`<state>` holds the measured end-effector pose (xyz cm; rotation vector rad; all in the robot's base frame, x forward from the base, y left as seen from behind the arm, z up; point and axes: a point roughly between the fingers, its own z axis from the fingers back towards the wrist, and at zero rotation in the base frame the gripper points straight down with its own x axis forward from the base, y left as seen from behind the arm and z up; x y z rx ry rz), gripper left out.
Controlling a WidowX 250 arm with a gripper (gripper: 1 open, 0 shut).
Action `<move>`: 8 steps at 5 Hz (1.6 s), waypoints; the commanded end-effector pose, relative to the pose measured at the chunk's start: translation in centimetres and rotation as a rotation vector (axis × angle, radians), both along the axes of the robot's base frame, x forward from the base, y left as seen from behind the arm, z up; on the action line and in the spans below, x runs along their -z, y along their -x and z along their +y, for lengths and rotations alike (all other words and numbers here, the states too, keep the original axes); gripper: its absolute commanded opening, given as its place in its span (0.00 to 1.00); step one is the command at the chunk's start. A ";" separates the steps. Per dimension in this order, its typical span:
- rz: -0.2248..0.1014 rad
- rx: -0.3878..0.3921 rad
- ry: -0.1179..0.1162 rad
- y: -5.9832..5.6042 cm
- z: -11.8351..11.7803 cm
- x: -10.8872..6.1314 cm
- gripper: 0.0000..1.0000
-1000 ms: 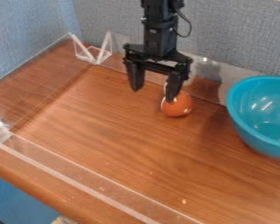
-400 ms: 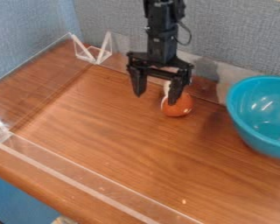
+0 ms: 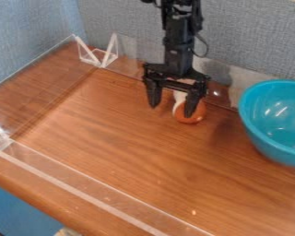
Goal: Put the mushroom in the blue bowl
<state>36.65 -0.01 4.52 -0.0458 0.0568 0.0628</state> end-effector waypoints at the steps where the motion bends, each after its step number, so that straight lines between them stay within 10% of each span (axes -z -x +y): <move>1: -0.062 -0.016 -0.009 -1.3 -0.1 -1.1 1.00; 2: -0.058 -0.020 -0.012 -1.4 -0.2 -0.6 0.00; 8: -0.075 0.019 0.002 -0.7 0.4 -2.0 0.00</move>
